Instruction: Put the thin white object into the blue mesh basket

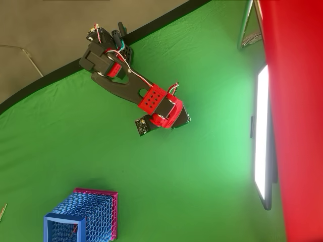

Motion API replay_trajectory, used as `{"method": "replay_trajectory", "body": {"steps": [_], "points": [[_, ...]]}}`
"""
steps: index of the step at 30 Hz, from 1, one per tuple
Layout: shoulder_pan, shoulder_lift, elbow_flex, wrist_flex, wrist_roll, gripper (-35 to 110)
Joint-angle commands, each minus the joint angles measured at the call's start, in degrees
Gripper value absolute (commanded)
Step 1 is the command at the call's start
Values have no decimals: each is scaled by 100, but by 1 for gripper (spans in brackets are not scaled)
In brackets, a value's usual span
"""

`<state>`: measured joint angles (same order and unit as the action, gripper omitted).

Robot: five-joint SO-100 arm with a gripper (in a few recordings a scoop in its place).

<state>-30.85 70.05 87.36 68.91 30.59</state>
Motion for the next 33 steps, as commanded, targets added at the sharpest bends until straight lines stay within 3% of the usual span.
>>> {"method": "replay_trajectory", "body": {"steps": [1, 23, 33], "points": [[114, 413, -290, 44, -176, 3], [1099, 624, -2373, 53, -1925, 4], [1793, 466, -2918, -1011, -2892, 4]]}}
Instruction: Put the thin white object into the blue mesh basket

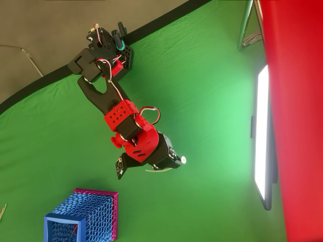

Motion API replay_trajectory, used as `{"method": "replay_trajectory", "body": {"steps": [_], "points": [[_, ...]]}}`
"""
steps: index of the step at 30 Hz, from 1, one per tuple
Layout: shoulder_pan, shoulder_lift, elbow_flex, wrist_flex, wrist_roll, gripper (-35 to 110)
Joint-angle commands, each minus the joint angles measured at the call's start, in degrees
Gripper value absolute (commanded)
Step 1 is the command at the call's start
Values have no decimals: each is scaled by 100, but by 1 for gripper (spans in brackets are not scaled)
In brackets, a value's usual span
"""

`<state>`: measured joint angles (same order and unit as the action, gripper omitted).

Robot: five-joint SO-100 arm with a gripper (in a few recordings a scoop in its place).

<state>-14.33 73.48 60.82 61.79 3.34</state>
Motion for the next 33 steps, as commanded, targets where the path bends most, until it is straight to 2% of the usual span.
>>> {"method": "replay_trajectory", "body": {"steps": [1, 10, 20, 24, 33], "points": [[211, 97, -299, -448, -264, 4], [896, -97, -633, -1714, -1187, 3], [1723, -501, -1538, -2479, -1371, 3], [2101, -729, -2171, -2646, -1090, 3], [3059, -896, -2918, -2689, 343, 3]]}}
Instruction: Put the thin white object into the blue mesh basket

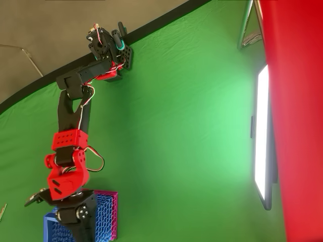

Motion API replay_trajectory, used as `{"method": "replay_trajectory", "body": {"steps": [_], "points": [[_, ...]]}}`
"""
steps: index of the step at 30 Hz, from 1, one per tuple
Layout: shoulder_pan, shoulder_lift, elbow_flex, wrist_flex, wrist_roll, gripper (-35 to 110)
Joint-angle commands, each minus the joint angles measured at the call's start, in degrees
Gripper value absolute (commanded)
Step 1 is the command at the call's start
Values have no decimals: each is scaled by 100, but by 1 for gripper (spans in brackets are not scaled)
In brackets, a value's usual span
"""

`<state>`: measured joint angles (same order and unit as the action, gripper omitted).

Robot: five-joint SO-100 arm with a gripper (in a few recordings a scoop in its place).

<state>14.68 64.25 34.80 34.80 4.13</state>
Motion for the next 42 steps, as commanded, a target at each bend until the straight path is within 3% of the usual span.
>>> {"method": "replay_trajectory", "body": {"steps": [1, 11, 23, 31, 42], "points": [[264, 0, -404, 62, 431, 3], [844, -378, -686, 404, 1714, 2], [1143, -132, 817, 79, 2461, 3], [1143, -26, 1178, 220, 2874, 26], [747, 633, 1107, 940, 3305, 39]]}}
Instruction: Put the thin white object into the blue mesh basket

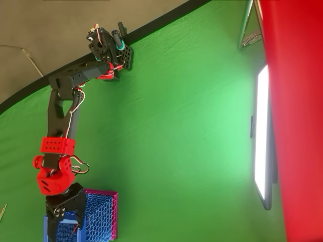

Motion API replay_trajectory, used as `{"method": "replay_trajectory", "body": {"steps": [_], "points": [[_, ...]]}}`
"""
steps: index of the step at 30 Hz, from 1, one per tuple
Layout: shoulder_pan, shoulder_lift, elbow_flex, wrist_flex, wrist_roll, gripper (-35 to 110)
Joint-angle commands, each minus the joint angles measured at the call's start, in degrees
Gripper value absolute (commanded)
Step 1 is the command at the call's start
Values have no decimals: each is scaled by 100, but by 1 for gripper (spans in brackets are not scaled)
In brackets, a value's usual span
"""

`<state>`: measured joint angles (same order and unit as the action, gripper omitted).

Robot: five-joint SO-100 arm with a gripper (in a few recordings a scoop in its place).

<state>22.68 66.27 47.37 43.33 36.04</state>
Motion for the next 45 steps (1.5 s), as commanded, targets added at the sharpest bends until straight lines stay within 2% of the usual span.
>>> {"method": "replay_trajectory", "body": {"steps": [1, 14, 25, 41, 45], "points": [[-62, 439, -202, 141, 149, 39], [290, 439, -264, -35, 773, 36], [492, 580, -492, 905, 1389, 37], [721, 1204, 220, 1028, 1345, 35], [642, 1591, 475, 1336, 1222, 33]]}}
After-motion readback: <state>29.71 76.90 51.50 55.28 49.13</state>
